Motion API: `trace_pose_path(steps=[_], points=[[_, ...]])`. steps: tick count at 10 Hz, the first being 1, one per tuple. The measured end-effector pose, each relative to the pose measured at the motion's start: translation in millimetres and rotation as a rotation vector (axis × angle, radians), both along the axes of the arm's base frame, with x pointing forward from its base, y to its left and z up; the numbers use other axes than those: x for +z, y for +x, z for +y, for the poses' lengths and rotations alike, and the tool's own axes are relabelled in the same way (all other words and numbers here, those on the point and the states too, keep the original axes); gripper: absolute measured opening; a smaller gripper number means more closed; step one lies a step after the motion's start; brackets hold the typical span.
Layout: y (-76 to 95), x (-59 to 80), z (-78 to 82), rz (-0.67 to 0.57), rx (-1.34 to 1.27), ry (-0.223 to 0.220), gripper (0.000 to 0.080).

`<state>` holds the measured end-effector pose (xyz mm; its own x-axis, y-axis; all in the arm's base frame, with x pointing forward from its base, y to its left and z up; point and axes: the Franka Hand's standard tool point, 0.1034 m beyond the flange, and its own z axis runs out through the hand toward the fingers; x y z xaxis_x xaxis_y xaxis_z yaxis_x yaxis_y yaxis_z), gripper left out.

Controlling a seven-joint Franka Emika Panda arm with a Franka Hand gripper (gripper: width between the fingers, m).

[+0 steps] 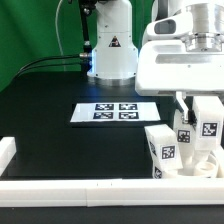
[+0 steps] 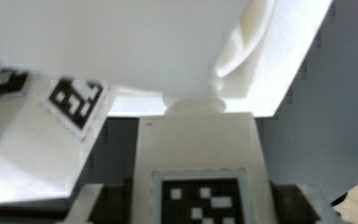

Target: Assemble stool

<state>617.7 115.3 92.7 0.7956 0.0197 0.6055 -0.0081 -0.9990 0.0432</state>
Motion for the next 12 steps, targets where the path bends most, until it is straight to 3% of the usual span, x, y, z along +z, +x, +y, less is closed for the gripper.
trace_pose_path(steps=[8, 12], points=[[0.3, -21.2, 4.3, 0.018, 0.007, -0.014, 0.0333], [-1.7, -23.5, 3.3, 0.02, 0.003, -0.015, 0.0333]])
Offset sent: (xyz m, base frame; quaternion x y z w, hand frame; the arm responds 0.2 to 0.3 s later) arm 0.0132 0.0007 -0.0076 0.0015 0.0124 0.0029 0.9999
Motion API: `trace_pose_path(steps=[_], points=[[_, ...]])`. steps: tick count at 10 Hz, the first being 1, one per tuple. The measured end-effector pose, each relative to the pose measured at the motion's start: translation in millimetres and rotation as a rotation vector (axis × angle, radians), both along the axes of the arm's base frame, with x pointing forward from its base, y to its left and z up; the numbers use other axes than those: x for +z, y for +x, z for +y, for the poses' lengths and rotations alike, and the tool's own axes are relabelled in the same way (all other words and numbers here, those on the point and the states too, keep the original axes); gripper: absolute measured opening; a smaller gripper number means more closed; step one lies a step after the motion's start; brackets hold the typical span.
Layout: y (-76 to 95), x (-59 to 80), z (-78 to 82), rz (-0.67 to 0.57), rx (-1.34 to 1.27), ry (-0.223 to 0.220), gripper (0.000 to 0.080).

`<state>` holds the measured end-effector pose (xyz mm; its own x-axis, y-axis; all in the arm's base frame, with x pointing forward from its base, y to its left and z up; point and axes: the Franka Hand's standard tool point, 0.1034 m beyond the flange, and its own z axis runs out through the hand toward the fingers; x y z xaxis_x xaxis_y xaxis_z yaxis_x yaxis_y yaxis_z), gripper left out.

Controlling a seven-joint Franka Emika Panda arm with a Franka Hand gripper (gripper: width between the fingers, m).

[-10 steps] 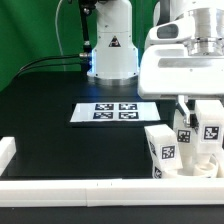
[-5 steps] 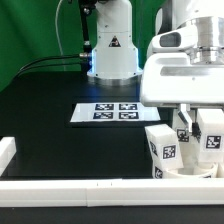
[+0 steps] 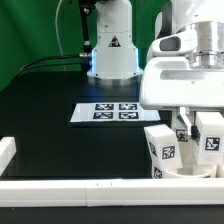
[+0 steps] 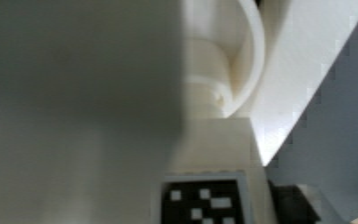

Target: Assemble stool

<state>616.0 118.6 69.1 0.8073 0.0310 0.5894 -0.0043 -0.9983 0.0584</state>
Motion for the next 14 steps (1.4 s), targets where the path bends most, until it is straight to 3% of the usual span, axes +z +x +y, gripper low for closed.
trace_pose_path(steps=[4, 5, 6, 7, 8, 11, 12, 13, 14], points=[[-0.1, -0.3, -0.9, 0.006, 0.006, -0.007, 0.0339], [-0.1, -0.4, -1.0, 0.006, 0.008, -0.009, 0.0536], [0.0, 0.0, -0.6, 0.011, 0.009, -0.008, 0.0536], [1.5, 8.3, 1.9, 0.028, 0.006, 0.004, 0.0631], [4.1, 21.1, 2.9, 0.042, 0.001, 0.02, 0.0644], [15.7, 40.3, 9.7, 0.254, -0.061, 0.088, 0.0649], [17.5, 36.7, 9.8, 0.326, -0.051, 0.077, 0.0649], [16.0, 30.5, 11.5, 0.335, 0.001, 0.029, 0.0649], [7.5, 25.5, 10.0, 0.424, -0.007, 0.025, 0.0649]])
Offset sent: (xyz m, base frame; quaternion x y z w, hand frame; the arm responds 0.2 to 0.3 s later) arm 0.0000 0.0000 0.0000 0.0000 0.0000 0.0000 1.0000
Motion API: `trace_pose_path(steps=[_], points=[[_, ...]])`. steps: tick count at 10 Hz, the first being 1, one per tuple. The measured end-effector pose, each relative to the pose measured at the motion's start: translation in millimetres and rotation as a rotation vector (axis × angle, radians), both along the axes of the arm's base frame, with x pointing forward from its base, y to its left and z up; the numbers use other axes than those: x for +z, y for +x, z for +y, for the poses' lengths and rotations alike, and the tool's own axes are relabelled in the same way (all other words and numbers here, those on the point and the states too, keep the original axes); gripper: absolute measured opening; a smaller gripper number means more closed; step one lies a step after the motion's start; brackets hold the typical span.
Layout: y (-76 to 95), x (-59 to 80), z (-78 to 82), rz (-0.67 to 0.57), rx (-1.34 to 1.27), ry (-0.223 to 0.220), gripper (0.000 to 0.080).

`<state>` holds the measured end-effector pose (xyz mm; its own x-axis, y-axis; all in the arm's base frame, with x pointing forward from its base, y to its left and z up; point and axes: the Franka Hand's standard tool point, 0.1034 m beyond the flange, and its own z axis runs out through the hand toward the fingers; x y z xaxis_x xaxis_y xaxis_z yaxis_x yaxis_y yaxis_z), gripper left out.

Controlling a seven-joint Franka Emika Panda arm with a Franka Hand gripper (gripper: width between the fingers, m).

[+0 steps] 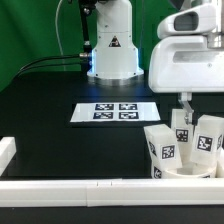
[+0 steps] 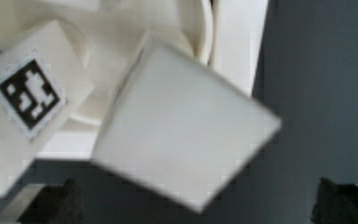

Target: Assemble stool

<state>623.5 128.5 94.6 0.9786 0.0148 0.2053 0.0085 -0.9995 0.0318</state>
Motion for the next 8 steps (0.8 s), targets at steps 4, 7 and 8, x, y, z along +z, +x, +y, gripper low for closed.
trace_pose_path(steps=[4, 7, 8], points=[[-1.6, -1.7, -4.6, 0.069, -0.32, 0.066, 0.0649], [2.7, -3.1, -11.9, 0.049, -0.449, 0.117, 0.0649], [2.7, -3.2, -12.0, 0.049, -0.449, 0.117, 0.0649]])
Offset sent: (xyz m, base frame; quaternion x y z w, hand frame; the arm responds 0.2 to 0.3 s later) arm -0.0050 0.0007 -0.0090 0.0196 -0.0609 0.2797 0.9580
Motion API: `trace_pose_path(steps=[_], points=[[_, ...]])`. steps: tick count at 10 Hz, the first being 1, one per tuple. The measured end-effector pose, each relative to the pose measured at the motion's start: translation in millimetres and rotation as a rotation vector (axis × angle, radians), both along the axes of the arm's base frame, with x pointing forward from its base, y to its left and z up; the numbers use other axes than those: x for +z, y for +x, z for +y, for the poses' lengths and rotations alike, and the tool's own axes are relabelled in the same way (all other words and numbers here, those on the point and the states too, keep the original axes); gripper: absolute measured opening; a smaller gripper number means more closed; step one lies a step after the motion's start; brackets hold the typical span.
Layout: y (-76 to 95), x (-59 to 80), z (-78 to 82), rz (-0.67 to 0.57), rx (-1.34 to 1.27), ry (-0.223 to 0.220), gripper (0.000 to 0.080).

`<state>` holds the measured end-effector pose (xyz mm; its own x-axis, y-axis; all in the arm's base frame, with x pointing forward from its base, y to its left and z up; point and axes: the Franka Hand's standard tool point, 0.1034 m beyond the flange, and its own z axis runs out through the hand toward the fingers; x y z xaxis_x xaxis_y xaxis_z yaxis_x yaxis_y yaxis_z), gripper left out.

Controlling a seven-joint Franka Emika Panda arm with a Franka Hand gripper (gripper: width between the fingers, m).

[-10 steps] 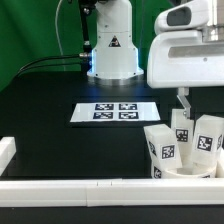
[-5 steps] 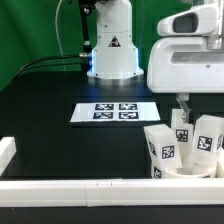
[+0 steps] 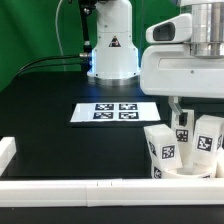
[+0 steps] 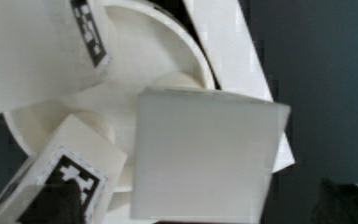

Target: Assemble stool

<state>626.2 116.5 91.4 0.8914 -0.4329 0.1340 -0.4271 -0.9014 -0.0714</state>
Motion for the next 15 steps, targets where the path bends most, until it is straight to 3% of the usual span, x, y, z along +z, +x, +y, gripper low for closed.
trace_pose_path(steps=[5, 7, 10, 13, 14, 15], points=[[-3.1, -10.3, 0.2, 0.031, -0.172, 0.02, 0.062], [-3.2, -10.4, 0.3, 0.031, -0.222, 0.028, 0.0332], [-3.3, -10.8, 0.8, 0.033, -0.452, 0.065, 0.0334], [0.6, -10.8, -1.9, 0.039, -1.069, 0.205, 0.0334], [2.0, -10.7, -4.3, 0.027, -1.146, 0.235, 0.0334], [1.8, -10.8, -3.3, 0.028, -1.158, 0.236, 0.0334]])
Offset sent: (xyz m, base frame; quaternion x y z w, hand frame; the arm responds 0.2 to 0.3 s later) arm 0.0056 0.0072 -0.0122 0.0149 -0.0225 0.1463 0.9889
